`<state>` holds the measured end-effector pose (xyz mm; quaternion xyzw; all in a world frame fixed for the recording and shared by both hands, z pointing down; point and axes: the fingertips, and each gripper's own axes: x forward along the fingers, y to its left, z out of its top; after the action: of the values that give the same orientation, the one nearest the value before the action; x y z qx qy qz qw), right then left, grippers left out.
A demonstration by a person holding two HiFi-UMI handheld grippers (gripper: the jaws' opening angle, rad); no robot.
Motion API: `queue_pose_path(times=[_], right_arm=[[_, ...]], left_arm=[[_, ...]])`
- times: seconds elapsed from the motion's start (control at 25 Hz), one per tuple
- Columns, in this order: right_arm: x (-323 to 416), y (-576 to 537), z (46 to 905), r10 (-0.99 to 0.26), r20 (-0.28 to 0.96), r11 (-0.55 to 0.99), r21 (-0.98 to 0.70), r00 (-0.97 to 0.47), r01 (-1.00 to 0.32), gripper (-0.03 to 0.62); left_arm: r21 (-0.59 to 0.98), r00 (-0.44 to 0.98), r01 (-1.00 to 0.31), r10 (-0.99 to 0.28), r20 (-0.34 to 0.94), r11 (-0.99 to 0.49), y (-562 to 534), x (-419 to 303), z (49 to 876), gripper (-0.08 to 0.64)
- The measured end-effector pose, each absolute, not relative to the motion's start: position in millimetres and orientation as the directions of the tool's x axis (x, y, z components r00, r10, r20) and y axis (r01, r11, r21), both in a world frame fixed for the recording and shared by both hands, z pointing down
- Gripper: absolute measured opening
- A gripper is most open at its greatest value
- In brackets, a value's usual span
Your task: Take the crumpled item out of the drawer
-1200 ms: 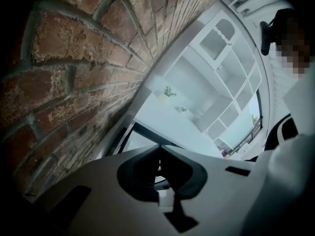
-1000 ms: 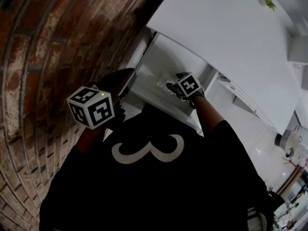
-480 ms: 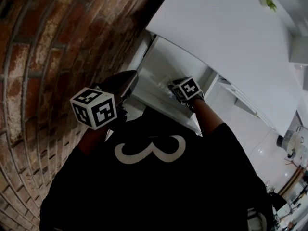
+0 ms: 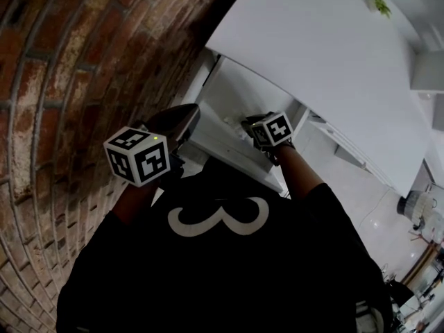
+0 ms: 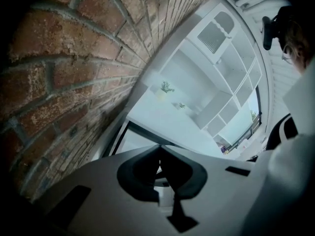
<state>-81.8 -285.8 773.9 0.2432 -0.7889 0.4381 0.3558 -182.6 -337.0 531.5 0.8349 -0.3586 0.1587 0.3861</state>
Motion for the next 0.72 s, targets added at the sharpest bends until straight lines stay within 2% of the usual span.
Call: queue_pose_path(times=[0.4, 0.72], right_arm=[[-72, -292, 693, -0.227, 0.668, 0.546, -0.516, -0.709, -0.661, 0.069], [-54, -286, 580, -0.367, 0.525, 0.625, -0.472, -0.768, -0.622, 0.067]], left_arm=[[0.512, 0.677, -0.736, -0.516, 0.525, -0.444, -312, -169, 507, 0.003], [0.495, 0.675, -0.735, -0.571, 0.468, -0.464, -283, -155, 467, 0.003]])
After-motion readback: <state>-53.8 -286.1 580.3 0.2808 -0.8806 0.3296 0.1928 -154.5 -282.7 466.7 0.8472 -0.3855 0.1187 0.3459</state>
